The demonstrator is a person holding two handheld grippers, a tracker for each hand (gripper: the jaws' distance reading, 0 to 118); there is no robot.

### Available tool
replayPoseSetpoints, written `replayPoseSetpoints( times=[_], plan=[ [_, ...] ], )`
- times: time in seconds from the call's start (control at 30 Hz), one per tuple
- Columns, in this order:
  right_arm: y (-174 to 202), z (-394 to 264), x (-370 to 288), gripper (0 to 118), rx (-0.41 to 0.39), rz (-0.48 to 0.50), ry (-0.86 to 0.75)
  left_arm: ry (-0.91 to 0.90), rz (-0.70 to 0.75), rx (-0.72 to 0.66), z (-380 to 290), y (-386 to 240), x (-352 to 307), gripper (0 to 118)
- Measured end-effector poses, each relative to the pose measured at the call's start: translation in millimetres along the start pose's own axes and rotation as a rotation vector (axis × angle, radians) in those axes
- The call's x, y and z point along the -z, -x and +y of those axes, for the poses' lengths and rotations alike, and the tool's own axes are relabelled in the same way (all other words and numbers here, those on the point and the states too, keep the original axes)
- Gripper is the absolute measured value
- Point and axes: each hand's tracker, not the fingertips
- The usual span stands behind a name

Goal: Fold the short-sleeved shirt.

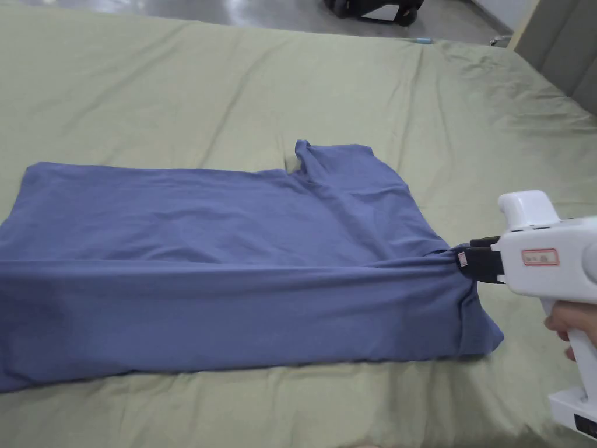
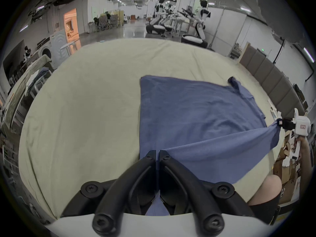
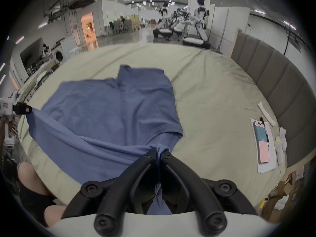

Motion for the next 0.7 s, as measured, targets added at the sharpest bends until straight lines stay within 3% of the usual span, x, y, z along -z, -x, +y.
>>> replayPoseSetpoints(
  times=[0.1,0.2,0.3,0.33,0.47,0.53,0.6,0.63,0.7],
  plan=[
    [2.3,3.7,38.8,5,-0.019,-0.023,0.106,0.088,0.037,0.058,7.1,-3.5,44.6,2],
    [6.2,-0.8,57.8,6,-0.026,-0.039,0.098,0.134,0.042,0.068,9.9,6.5,75.0,2],
    [4.6,-8.4,60.1,6,0.02,-0.04,0.066,0.134,0.023,0.045,9.3,15.2,79.2,2],
    [3.7,-10.8,57.4,11,0.042,-0.038,0.046,0.119,0.022,0.031,1.3,3.1,59.1,5],
    [-4.1,-26.5,19.9,80,0.12,-0.149,-0.103,-0.101,0.091,-0.036,-17.5,7.7,-3.2,91],
    [-8.5,-41.9,-14.5,84,0.191,-0.134,-0.198,-0.236,0.061,-0.084,-43.5,6.7,-50.8,106],
    [0.3,-61.7,-42.6,82,0.203,-0.138,-0.262,-0.334,0.077,-0.089,-76.7,-12.4,-96.4,104],
    [7.8,-74.7,-56.6,75,0.191,-0.125,-0.289,-0.369,0.097,-0.084,-96.7,-22.2,-114.3,96],
    [26.5,-100.8,-82.9,24,0.143,-0.101,-0.341,-0.401,0.147,-0.064,-130.9,-40.2,-135.1,18]
  ],
)
